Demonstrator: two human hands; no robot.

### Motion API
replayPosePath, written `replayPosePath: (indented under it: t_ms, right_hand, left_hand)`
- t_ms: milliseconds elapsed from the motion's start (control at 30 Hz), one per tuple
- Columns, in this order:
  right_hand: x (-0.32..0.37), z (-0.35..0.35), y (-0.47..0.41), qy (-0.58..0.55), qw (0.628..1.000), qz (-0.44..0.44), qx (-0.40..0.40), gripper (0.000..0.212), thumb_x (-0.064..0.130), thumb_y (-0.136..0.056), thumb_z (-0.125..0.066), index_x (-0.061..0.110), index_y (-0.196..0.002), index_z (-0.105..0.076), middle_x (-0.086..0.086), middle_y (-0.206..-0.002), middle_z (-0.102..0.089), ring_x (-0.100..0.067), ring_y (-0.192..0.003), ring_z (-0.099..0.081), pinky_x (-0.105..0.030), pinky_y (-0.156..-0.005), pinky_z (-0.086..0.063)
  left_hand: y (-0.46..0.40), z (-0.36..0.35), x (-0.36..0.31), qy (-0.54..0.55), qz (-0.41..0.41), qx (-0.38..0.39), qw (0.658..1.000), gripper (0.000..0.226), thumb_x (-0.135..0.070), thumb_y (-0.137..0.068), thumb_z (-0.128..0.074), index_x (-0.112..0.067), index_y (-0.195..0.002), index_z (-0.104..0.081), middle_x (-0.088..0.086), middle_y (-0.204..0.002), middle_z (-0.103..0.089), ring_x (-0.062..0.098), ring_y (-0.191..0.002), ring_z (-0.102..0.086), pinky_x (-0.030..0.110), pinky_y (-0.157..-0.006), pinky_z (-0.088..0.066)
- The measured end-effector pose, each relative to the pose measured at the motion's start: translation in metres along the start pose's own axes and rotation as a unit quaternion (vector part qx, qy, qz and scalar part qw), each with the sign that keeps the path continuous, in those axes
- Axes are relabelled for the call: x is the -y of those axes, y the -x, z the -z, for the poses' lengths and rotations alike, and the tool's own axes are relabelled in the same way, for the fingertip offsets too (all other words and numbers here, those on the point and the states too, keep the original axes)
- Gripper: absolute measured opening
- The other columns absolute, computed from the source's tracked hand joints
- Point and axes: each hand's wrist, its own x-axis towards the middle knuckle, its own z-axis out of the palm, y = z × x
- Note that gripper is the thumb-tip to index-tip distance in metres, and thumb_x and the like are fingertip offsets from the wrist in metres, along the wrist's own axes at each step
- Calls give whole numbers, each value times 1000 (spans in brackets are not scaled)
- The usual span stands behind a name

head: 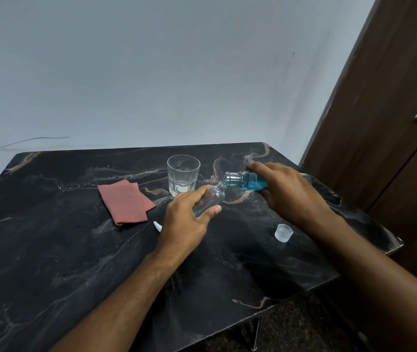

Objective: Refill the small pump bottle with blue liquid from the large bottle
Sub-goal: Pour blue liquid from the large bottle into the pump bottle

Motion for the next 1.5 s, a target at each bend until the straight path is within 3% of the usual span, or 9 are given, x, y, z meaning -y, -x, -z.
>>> replayPosePath:
  t_ms: [900, 1167, 1367, 1500]
  right_hand:
    - [-1, 3, -2, 4, 1000, 7, 1, 55, 12, -90, -73, 20, -139, -51, -8, -124, -67, -29, -109, -62, -46, -89, -54]
    - [0, 4, -3, 8, 1000, 11, 4, 56, 12, -89, -74, 19, -140, -51, -9, -124, -67, -29, -109, -63, -46, -90, -54]
    - [-1, 4, -3, 6, 1000, 12, 2, 57, 12, -89, -75, 19, -140, -51, -8, -126, -67, -29, -110, -63, -46, -90, -55]
    - [-1, 4, -2, 7, 1000, 14, 2, 58, 12, -88, -75, 20, -140, -51, -8, -126, -67, -28, -111, -63, -46, -90, -55]
  left_hand:
    - [-1, 1, 0, -4, 4, 4, 1000, 53, -30, -80, -83, -30, -131, -66, -37, -99, -60, -3, -106, -61, 3, -86, -43]
    - [-2, 0, 0, -3, -1, 6, 1000, 53, -29, -80, -83, -29, -130, -66, -38, -98, -59, 2, -106, -63, 18, -92, -49]
    - [-2, 0, 2, -8, -3, 10, 1000, 52, -30, -81, -83, -32, -129, -66, -52, -98, -56, -5, -104, -60, 8, -87, -45]
    - [-2, 0, 3, -8, 3, 2, 1000, 52, -31, -80, -83, -33, -129, -66, -43, -95, -59, -9, -103, -59, 1, -84, -42]
